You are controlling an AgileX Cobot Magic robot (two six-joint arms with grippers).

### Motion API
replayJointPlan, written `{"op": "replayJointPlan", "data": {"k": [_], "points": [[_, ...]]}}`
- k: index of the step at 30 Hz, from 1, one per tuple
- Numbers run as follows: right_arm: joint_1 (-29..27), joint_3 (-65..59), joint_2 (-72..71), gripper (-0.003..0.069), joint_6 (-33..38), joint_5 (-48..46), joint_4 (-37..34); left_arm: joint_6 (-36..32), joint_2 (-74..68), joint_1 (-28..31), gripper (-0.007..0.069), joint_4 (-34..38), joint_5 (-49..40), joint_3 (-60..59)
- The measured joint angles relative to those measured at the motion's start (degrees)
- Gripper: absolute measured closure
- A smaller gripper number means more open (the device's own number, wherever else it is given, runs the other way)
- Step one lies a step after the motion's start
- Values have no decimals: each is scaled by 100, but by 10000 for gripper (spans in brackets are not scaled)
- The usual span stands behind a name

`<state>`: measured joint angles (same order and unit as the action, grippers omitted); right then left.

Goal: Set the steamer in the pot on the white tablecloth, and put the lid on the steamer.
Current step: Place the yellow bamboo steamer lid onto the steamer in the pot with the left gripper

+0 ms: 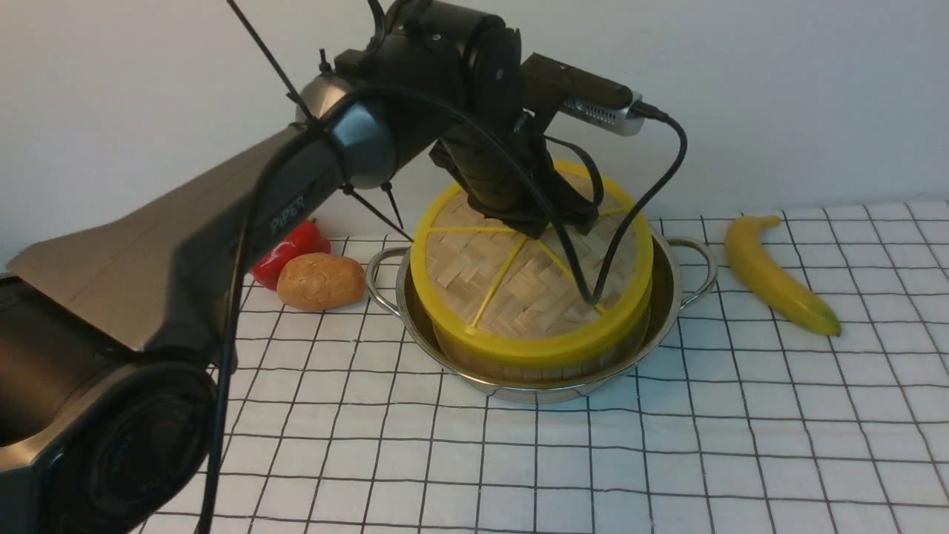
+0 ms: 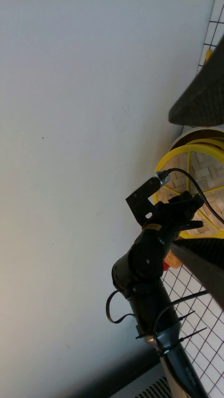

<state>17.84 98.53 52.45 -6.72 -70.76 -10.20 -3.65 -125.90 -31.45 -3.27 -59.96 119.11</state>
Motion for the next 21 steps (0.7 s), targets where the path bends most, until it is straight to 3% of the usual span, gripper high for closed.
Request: {"op": "replayJointPlan", "data": {"k": [21], "points": [[0,0,0,188,-22,0,0,0,-330,0,508,-15,383,12]]}}
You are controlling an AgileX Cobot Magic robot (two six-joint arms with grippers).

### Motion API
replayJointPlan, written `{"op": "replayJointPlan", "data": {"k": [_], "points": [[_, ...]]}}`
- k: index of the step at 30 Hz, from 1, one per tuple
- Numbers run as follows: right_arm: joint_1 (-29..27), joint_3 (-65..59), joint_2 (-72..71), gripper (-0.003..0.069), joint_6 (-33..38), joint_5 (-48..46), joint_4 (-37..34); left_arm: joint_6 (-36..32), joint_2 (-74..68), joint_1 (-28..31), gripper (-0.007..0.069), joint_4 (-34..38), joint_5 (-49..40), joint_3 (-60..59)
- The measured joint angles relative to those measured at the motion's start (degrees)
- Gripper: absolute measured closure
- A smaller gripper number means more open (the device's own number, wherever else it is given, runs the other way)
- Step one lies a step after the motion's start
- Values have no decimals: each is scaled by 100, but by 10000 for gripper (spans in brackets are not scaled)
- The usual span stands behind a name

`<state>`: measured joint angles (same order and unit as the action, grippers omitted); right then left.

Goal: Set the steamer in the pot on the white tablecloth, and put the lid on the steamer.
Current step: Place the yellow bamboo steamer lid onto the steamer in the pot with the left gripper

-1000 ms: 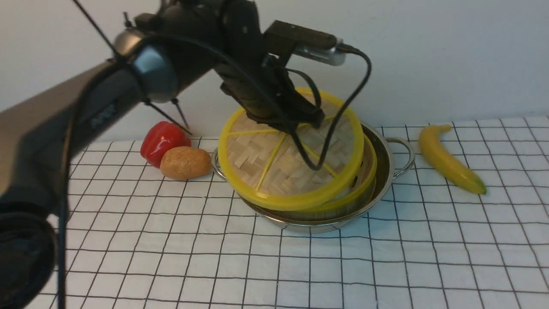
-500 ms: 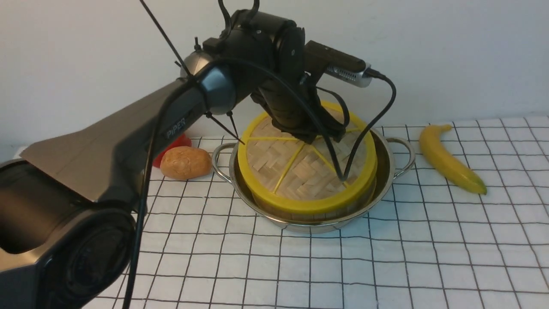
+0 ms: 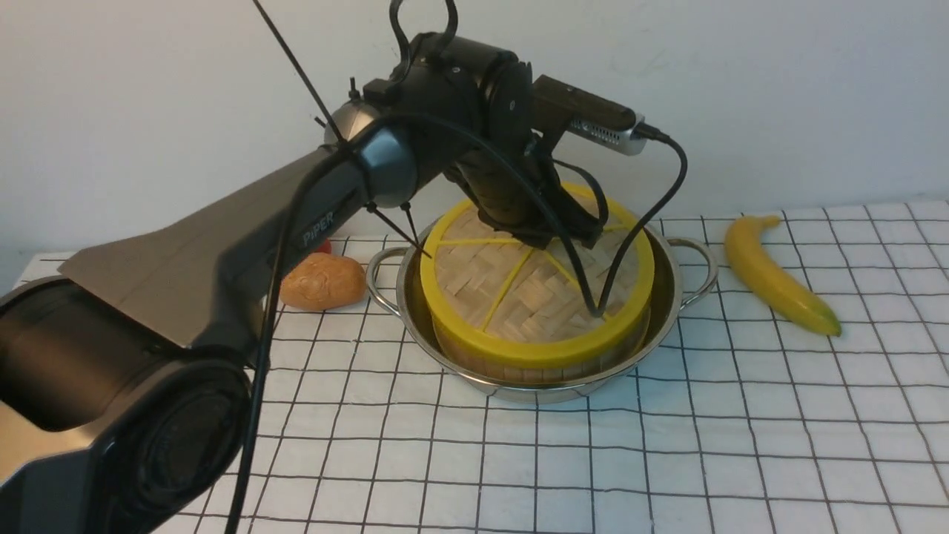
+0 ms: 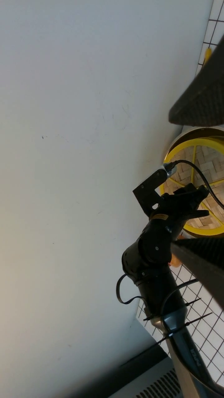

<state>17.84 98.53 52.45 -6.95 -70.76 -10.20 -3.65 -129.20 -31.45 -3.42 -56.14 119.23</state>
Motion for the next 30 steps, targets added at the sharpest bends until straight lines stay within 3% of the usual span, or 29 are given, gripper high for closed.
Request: {"op": "replayJointPlan", "data": {"k": [30], "points": [[0,0,0,188,-20,0,0,307,-66,-34,508,-433,343,13]]}}
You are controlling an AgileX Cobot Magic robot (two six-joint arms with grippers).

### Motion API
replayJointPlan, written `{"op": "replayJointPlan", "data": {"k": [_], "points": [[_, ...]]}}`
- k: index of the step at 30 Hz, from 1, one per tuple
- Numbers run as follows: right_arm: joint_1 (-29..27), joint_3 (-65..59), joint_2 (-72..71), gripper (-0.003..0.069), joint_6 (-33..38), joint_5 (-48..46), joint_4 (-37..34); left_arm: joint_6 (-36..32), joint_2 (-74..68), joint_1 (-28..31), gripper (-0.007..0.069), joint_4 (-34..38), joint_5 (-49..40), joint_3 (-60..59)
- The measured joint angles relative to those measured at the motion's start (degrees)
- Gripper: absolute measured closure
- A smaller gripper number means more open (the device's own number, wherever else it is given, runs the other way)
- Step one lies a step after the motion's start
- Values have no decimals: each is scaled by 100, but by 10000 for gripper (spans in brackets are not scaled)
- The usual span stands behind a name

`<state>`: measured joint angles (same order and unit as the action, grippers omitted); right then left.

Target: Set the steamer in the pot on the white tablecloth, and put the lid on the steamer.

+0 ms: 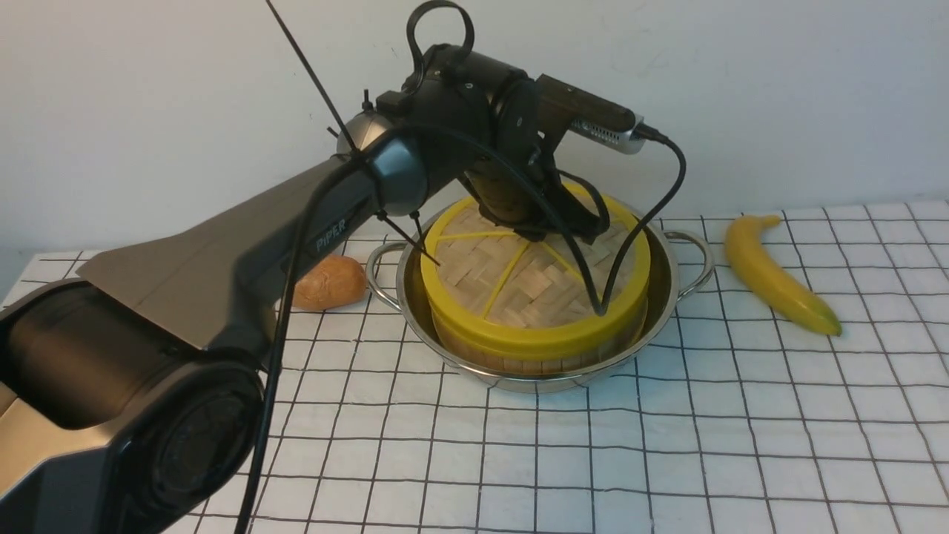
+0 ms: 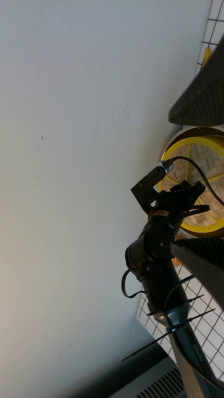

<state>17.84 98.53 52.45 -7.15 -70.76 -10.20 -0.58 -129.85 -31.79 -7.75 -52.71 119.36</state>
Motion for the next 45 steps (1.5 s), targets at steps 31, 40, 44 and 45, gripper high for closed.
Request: {"op": "replayJointPlan", "data": {"k": [31,40,44,45], "points": [[0,0,0,188,0,0,5,107,-61,0,276,-151,156,12],[0,0,0,188,9,0,28,107,340,0,68,-524,-174,12],[0,0,0,188,129,0,192,107,815,0,106,-997,-588,12],[0,0,0,188,165,0,361,107,1070,0,162,-1277,-867,12]]}}
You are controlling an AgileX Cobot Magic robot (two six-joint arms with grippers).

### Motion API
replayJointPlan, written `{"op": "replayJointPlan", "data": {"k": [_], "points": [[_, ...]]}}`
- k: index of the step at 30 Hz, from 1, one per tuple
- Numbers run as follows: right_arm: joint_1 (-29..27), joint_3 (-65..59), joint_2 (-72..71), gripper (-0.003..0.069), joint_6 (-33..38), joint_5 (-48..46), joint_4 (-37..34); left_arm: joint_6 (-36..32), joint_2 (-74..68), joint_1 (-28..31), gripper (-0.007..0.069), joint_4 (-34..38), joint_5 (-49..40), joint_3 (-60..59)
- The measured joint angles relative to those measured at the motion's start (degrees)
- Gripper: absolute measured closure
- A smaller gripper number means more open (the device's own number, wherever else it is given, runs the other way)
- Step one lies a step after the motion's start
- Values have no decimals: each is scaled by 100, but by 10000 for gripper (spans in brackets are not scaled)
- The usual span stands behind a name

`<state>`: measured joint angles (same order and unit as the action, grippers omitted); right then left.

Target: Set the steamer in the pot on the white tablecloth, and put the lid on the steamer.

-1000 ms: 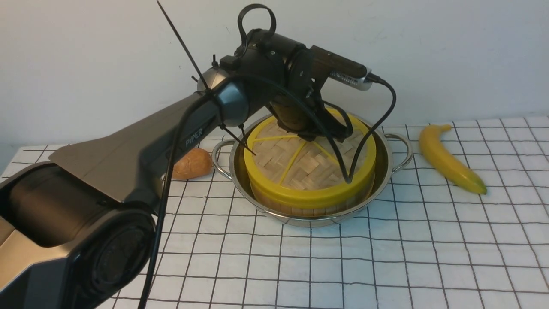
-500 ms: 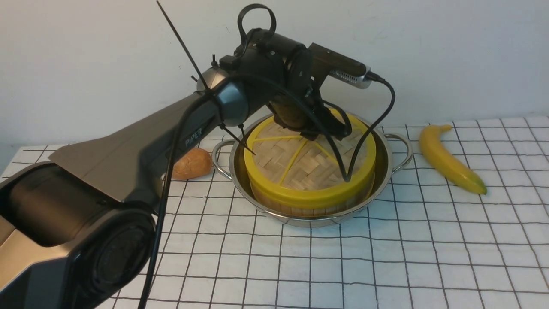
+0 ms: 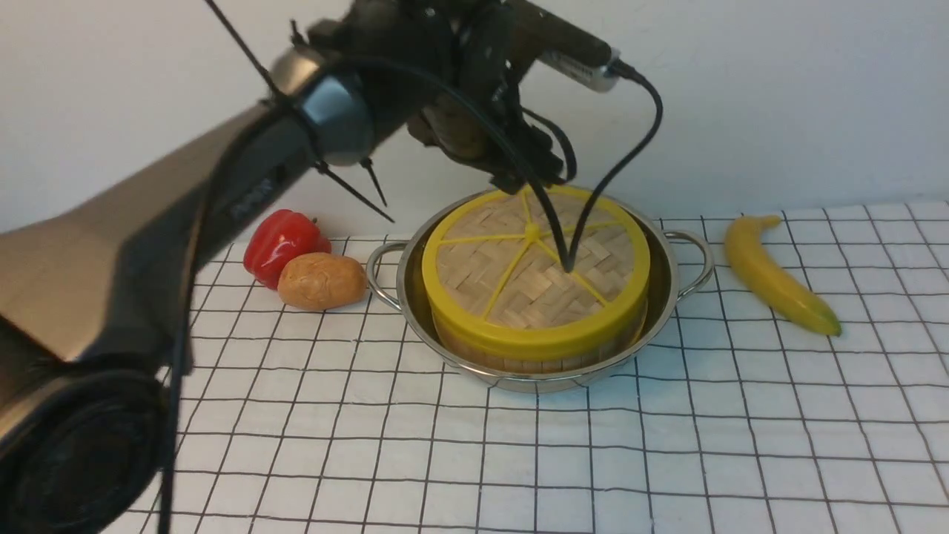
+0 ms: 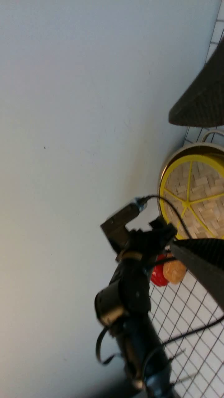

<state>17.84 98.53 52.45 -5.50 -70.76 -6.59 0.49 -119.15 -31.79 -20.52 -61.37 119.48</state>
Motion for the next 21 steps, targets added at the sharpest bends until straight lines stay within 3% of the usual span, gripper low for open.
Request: {"op": "replayJointPlan", "data": {"k": [1,3,8,12,17,21], "points": [[0,-5,0,188,11,0,128,0,128,0,186,-135,-159,0],[0,-114,-44,188,31,17,464,0,496,8,319,-491,-619,5],[0,-931,-408,215,67,41,1167,0,1168,142,589,-744,-795,11],[0,-2046,-1019,268,61,61,1625,0,1613,295,648,-697,-806,11],[0,-3907,-2268,379,-385,943,1942,-169,2395,462,648,-263,-822,11],[0,-4659,-2811,432,-565,1417,1979,-425,2836,466,648,159,-822,11]]}}
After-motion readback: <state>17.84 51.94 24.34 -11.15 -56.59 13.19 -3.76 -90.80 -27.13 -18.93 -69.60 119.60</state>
